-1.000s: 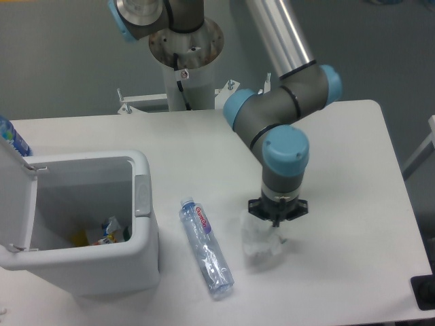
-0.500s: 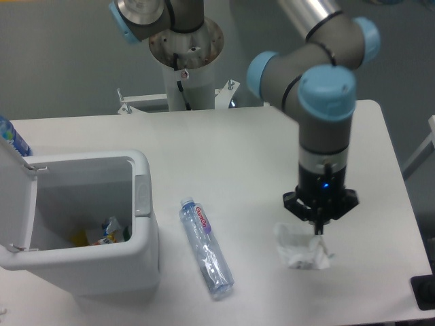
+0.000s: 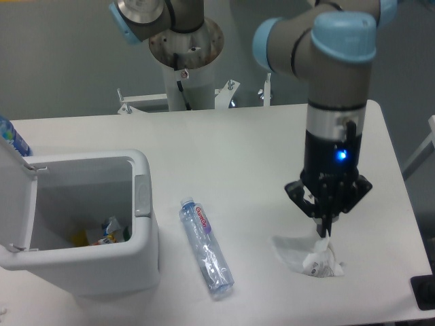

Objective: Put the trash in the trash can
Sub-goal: 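Lift the wrapper off the table, then carry the wrapper over the white trash bin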

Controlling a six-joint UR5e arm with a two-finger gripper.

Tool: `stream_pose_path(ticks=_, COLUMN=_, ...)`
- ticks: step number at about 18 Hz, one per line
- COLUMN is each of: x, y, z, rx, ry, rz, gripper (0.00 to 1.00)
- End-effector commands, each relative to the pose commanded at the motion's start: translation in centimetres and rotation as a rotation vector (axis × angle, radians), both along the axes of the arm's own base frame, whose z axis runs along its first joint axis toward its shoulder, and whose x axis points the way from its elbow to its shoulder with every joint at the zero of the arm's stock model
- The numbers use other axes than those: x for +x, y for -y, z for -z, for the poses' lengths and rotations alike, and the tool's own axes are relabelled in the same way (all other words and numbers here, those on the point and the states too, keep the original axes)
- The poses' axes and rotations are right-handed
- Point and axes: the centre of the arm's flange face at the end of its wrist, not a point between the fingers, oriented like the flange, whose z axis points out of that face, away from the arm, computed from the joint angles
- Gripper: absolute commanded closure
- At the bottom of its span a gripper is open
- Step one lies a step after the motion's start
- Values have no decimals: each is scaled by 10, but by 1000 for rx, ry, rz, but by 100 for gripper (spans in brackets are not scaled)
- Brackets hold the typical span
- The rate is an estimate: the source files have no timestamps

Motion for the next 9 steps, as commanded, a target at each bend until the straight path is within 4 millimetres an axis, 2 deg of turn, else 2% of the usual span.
stream_pose_path(ticks=2, x=35, y=-12, z=-18, rx=26, ry=7, rz=17, gripper=100)
stream_pose_path(ticks=4, x=75, y=-20, z=-27, rx=33, ry=8, rz=54, gripper=100)
stream_pose_path(ticks=7, x=141, y=-39, z=-24, rx=24, ry=17, rz=151, gripper=100)
stream_pose_path(ticks=9, x=178, y=-47, z=-24, rx=22, ry=17, rz=208, gripper=100)
